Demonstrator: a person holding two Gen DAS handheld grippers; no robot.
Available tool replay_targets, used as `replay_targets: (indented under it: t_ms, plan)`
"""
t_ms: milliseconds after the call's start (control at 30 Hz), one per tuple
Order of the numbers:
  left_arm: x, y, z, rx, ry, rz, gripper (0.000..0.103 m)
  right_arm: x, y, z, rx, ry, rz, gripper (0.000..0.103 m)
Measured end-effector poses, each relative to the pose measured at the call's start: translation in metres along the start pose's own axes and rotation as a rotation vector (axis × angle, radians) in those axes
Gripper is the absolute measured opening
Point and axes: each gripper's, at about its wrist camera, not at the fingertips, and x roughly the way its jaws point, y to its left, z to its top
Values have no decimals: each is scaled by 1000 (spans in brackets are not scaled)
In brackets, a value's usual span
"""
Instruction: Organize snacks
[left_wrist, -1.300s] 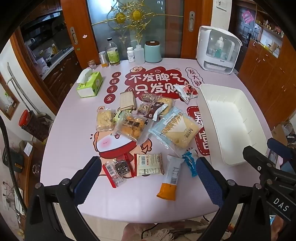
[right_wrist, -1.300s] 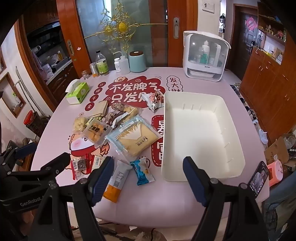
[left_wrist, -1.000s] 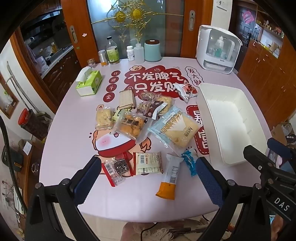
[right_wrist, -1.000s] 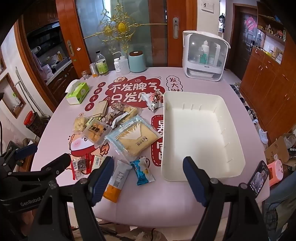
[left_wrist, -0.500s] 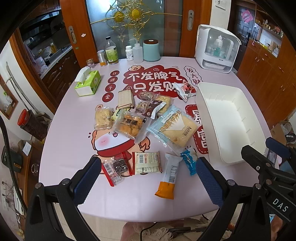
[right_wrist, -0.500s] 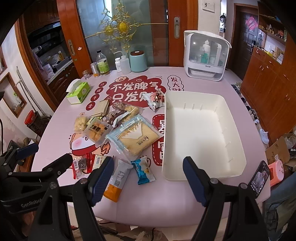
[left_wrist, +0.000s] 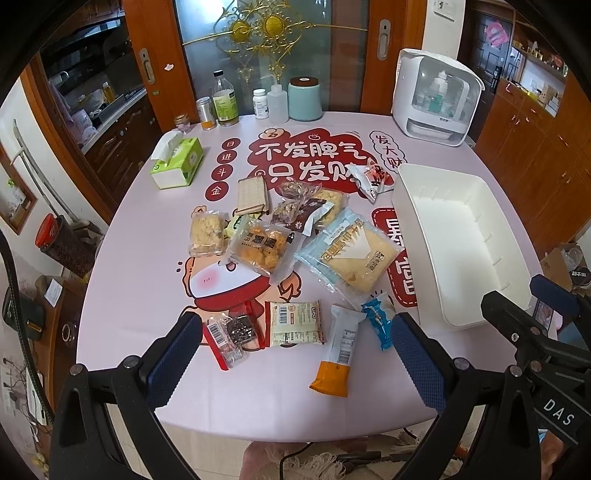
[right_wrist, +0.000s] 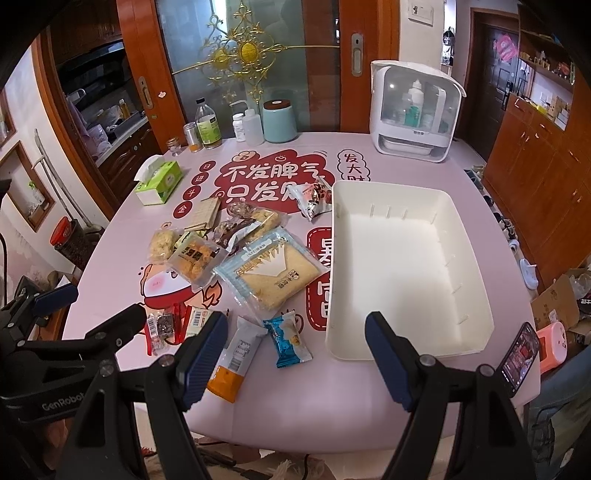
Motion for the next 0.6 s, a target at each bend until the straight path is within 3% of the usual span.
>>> replay_targets:
  t_ms: [600]
  plan:
    - [0,1,0,1,2,-2,101,2,5,3,-2,-1,2,78]
